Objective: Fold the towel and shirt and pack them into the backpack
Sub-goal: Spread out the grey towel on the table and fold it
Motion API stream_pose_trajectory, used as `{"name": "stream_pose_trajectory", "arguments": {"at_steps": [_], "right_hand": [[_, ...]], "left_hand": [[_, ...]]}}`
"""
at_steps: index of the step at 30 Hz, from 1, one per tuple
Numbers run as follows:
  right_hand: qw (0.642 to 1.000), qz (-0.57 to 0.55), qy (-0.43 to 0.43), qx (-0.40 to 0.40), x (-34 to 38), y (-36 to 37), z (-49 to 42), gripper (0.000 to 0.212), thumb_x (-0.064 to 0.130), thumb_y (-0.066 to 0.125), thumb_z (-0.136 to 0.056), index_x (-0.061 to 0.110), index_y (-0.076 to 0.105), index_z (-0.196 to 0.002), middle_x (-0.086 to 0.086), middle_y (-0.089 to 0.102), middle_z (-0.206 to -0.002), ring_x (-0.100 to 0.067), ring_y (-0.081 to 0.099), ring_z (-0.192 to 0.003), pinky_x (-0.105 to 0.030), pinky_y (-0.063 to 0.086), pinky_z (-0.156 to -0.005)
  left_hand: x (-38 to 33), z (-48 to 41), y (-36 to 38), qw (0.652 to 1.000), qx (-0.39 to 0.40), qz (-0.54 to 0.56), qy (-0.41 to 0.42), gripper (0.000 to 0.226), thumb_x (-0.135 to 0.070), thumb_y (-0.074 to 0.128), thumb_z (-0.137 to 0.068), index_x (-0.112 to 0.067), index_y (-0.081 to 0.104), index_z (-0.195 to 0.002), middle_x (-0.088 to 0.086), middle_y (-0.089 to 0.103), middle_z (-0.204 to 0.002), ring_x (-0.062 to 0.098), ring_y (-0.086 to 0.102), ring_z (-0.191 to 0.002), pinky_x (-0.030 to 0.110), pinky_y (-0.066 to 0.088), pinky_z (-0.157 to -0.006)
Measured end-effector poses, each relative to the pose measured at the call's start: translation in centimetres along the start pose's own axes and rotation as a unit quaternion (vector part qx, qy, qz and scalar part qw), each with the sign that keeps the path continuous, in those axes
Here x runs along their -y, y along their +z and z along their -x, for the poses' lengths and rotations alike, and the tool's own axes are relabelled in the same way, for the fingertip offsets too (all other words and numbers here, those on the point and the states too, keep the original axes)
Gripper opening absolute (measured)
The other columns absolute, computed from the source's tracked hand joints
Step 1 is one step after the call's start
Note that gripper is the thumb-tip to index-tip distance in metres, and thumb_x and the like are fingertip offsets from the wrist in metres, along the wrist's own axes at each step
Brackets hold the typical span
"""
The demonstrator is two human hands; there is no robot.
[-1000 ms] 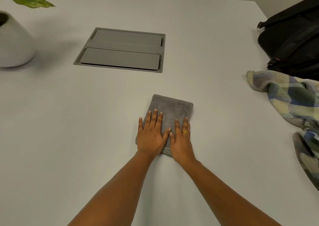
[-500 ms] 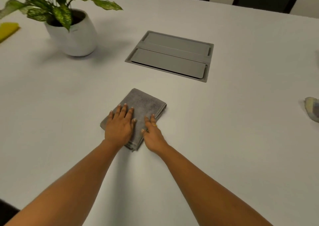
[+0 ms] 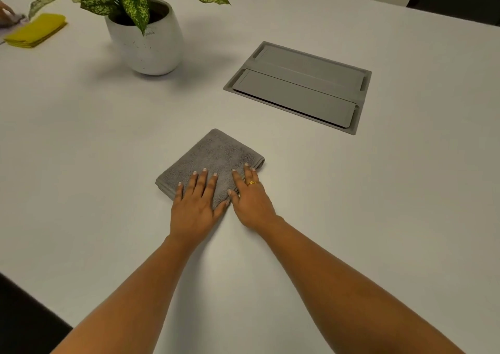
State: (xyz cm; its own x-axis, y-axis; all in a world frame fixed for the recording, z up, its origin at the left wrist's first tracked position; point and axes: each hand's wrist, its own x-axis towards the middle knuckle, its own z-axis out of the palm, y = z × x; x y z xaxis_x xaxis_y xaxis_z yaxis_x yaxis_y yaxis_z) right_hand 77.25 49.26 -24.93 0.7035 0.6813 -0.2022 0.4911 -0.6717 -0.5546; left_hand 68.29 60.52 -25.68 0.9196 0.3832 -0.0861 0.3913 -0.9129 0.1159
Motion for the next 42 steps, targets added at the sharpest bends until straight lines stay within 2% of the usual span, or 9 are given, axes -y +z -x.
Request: {"name": "stream_pose_trajectory", "arguments": {"at_steps": [4, 11, 17, 21, 23, 27, 35, 37, 42], "right_hand": [[0.998, 0.043, -0.014, 0.049, -0.3, -0.4, -1.5, 0.056, 0.036, 0.028, -0.102, 0.02, 0.004, -0.15, -0.007, -0.011, -0.157, -0.021, -0.012, -0.145, -0.041, 0.002, -0.116], [0.994, 0.048, -0.034, 0.096, 1.2, -0.7, -4.3, 0.057, 0.036, 0.027, -0.102, 0.022, 0.001, -0.15, -0.006, -0.014, -0.157, -0.02, -0.013, -0.145, -0.043, 0.0, -0.116], [0.99, 0.076, -0.05, 0.105, 2.6, 0.1, -6.6, 0.058, 0.038, 0.026, -0.102, 0.023, -0.002, -0.15, -0.005, -0.017, -0.157, -0.02, -0.014, -0.144, -0.044, -0.001, -0.116], [0.988, 0.092, -0.056, 0.106, 2.8, 0.1, -7.5, 0.058, 0.039, 0.025, -0.102, 0.024, -0.004, -0.15, -0.004, -0.018, -0.156, -0.019, -0.015, -0.144, -0.044, -0.001, -0.116], [0.989, 0.092, -0.055, 0.106, 2.9, 0.2, -7.7, 0.058, 0.039, 0.025, -0.101, 0.025, -0.004, -0.15, -0.004, -0.018, -0.156, -0.019, -0.015, -0.144, -0.045, -0.001, -0.116], [0.989, 0.087, -0.053, 0.111, 3.4, 0.2, -8.3, 0.058, 0.039, 0.025, -0.101, 0.025, -0.004, -0.15, -0.003, -0.017, -0.156, -0.019, -0.015, -0.144, -0.045, -0.002, -0.115], [0.989, 0.078, -0.05, 0.114, 4.3, 0.1, -9.6, 0.057, 0.033, 0.027, -0.102, 0.023, -0.002, -0.15, -0.004, -0.017, -0.157, -0.02, -0.014, -0.144, -0.043, 0.001, -0.116], [0.99, 0.075, -0.053, 0.105, 4.2, 0.2, -9.3, 0.056, 0.03, 0.028, -0.102, 0.024, -0.001, -0.15, -0.004, -0.016, -0.157, -0.02, -0.014, -0.144, -0.043, 0.003, -0.116], [0.992, 0.079, -0.073, 0.068, 3.0, 0.6, -7.1, 0.059, 0.031, 0.033, -0.101, 0.024, 0.002, -0.15, -0.005, -0.013, -0.157, -0.023, -0.007, -0.145, -0.043, 0.005, -0.116]], "left_hand": [[1.7, -0.7, 0.4, 0.999, -0.016, -0.023, 0.024, 0.089, -0.076, 0.012, -0.081, -0.017, 0.034, -0.144, 0.008, 0.034, -0.149, 0.027, 0.031, -0.138, 0.05, 0.022, -0.109], [4.0, -2.4, -0.2, 1.0, -0.018, -0.022, -0.008, 0.09, -0.071, -0.003, -0.085, -0.015, 0.039, -0.141, 0.011, 0.039, -0.146, 0.032, 0.036, -0.135, 0.055, 0.028, -0.106], [5.6, -3.4, -0.2, 0.998, -0.031, -0.026, -0.048, 0.108, -0.078, -0.024, -0.066, -0.022, 0.018, -0.149, 0.004, 0.017, -0.156, 0.024, 0.014, -0.144, 0.049, 0.01, -0.114], [6.3, -3.9, 0.0, 0.997, -0.024, -0.039, -0.06, 0.103, -0.08, -0.015, -0.065, -0.025, 0.008, -0.15, 0.001, 0.007, -0.158, 0.021, 0.005, -0.145, 0.045, 0.004, -0.115], [6.6, -4.2, -0.1, 0.997, -0.019, -0.044, -0.06, 0.101, -0.079, -0.009, -0.066, -0.025, 0.008, -0.15, 0.001, 0.007, -0.158, 0.021, 0.006, -0.145, 0.046, 0.005, -0.115], [7.2, -4.6, -0.3, 0.997, -0.023, -0.04, -0.06, 0.11, -0.081, -0.02, -0.064, -0.023, 0.015, -0.149, 0.003, 0.014, -0.157, 0.023, 0.012, -0.144, 0.049, 0.01, -0.114], [7.8, -5.4, -0.8, 0.997, -0.01, -0.036, -0.07, 0.097, -0.074, -0.002, -0.068, -0.024, 0.011, -0.15, 0.002, 0.01, -0.157, 0.023, 0.007, -0.145, 0.049, 0.008, -0.114], [7.5, -5.4, -0.9, 0.996, -0.002, -0.04, -0.081, 0.086, -0.074, 0.008, -0.079, -0.024, 0.007, -0.15, 0.001, 0.006, -0.158, 0.022, 0.004, -0.145, 0.048, 0.006, -0.115], [5.4, -4.7, -1.5, 0.994, 0.019, -0.014, -0.108, 0.068, -0.049, 0.03, -0.096, -0.017, 0.003, -0.15, 0.005, 0.002, -0.158, 0.024, 0.0, -0.145, 0.049, 0.004, -0.115]]}}
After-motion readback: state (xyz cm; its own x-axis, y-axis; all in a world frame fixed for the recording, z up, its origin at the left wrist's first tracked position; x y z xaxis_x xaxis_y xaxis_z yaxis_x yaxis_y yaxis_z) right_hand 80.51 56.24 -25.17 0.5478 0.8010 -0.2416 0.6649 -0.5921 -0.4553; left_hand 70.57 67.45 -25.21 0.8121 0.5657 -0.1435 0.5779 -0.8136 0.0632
